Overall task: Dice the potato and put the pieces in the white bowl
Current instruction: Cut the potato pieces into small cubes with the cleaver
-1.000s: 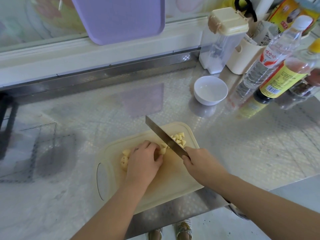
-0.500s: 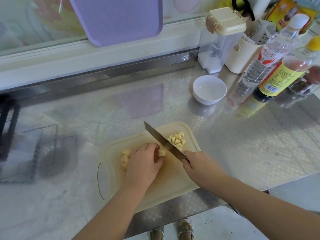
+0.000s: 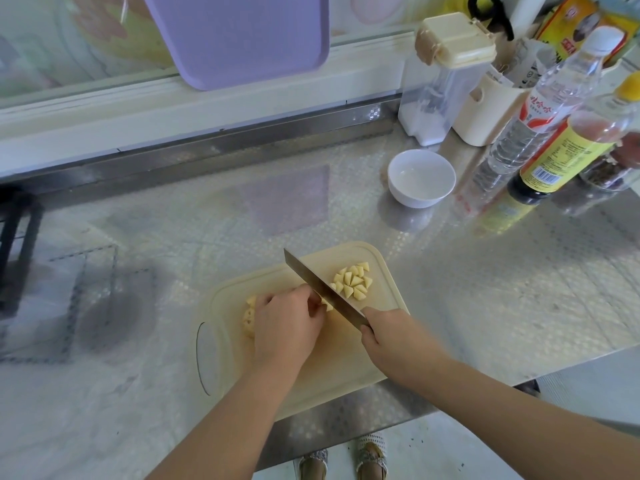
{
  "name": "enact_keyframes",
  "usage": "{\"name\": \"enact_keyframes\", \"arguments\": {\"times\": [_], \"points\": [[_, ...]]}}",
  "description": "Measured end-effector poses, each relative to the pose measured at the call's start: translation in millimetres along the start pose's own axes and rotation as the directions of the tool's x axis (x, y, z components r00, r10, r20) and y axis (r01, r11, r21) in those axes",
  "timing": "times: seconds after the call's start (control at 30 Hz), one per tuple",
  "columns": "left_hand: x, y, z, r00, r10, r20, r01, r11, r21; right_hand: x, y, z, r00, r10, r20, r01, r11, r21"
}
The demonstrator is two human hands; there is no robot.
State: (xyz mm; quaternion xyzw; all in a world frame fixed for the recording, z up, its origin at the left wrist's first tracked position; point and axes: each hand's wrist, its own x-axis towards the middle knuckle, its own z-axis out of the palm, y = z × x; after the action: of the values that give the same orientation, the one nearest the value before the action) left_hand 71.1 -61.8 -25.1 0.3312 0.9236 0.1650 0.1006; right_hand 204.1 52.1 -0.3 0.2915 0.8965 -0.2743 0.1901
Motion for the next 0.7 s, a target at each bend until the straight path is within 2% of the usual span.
{"name": "enact_keyframes", "arguments": {"times": [0.23, 0.47, 0.7], "points": [[0.8, 0.8, 0.1, 1.000, -0.011, 0.012, 0.012, 0.999, -0.038, 3.4, 0.5, 6.0, 1.000, 0.017, 0.005, -0.017, 1.000, 0.016], [1.0, 0.0, 1.0, 0.999, -0.038, 0.028, 0.042, 0.987, -0.154, 15.7, -0.2, 18.0, 0.998, 0.049, 0.028, -0.050, 0.997, 0.051], [4.0, -7.5, -2.7, 0.996, -0.055, 0.073, 0.063, 0.992, -0.109, 16.8, 0.1, 10.3, 0.999, 0.032, -0.006, -0.032, 0.999, 0.030]]}}
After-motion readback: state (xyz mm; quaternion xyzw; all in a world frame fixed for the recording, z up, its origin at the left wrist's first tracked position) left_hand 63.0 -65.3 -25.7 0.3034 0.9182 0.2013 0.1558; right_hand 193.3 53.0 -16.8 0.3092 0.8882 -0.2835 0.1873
